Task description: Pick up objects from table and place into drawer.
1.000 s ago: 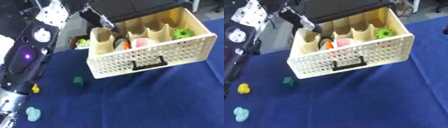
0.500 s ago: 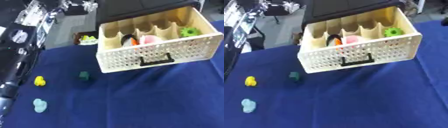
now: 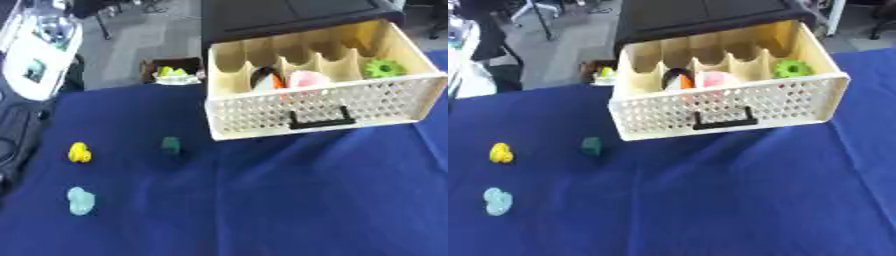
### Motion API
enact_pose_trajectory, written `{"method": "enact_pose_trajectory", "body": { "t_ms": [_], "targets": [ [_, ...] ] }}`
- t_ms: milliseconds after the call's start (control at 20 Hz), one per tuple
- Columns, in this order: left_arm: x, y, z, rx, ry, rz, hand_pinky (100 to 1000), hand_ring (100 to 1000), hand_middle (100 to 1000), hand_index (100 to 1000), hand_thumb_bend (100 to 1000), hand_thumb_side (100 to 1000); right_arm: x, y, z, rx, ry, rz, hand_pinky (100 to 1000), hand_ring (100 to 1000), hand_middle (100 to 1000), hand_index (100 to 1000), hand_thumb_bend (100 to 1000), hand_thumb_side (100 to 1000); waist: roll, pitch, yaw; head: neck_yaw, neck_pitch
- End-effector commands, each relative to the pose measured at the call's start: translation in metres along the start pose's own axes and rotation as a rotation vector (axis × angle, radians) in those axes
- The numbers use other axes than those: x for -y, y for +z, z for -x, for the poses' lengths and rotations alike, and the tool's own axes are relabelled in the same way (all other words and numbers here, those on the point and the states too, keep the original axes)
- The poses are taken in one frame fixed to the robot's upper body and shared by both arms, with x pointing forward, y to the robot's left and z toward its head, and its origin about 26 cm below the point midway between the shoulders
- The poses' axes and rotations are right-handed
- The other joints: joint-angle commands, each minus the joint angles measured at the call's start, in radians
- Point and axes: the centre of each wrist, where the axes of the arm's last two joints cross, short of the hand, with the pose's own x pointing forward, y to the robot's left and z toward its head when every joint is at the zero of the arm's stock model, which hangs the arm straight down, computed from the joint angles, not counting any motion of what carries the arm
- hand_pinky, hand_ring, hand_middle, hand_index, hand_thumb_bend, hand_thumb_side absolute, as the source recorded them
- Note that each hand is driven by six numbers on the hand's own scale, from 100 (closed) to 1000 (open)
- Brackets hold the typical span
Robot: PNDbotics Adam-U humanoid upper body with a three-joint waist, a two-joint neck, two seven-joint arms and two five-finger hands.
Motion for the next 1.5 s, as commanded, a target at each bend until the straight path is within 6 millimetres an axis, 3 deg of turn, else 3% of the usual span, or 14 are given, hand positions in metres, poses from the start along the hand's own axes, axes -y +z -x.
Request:
{"method": "enact_pose_trajectory", "body": {
  "t_ms": [50,300,600,950,1500],
  "targets": [
    [-0.028,-0.015,-0.024,-0.050,0.134,-0.013,290,429,451,789,100,639,0.005,-0.008,-0.012,0.040,0.072,-0.033,765,593,427,652,100,1000,-0.019,-0.026,0.007,-0.010,0.008],
    [-0.049,0.013,-0.049,-0.254,0.372,-0.002,280,421,444,841,100,747,0.007,-0.018,-0.022,0.060,0.181,-0.161,755,626,481,705,100,1000,-0.049,-0.027,0.022,-0.008,0.013],
    [-0.061,0.061,-0.075,-0.421,0.476,0.037,308,432,454,868,100,827,0.011,-0.032,-0.040,0.082,0.345,-0.454,756,690,579,765,100,1000,-0.079,-0.029,0.023,-0.001,0.019],
    [-0.061,0.103,-0.078,-0.540,0.505,0.098,326,443,459,883,100,885,0.019,-0.040,-0.056,0.024,0.457,-0.865,794,752,658,808,100,1000,-0.111,-0.038,0.014,0.010,0.024],
    [-0.058,0.139,-0.082,-0.649,0.499,0.124,393,489,496,934,141,951,0.009,-0.037,-0.055,-0.144,0.420,-1.337,837,791,730,876,100,1000,-0.141,-0.054,0.012,0.020,0.031]
  ]
}}
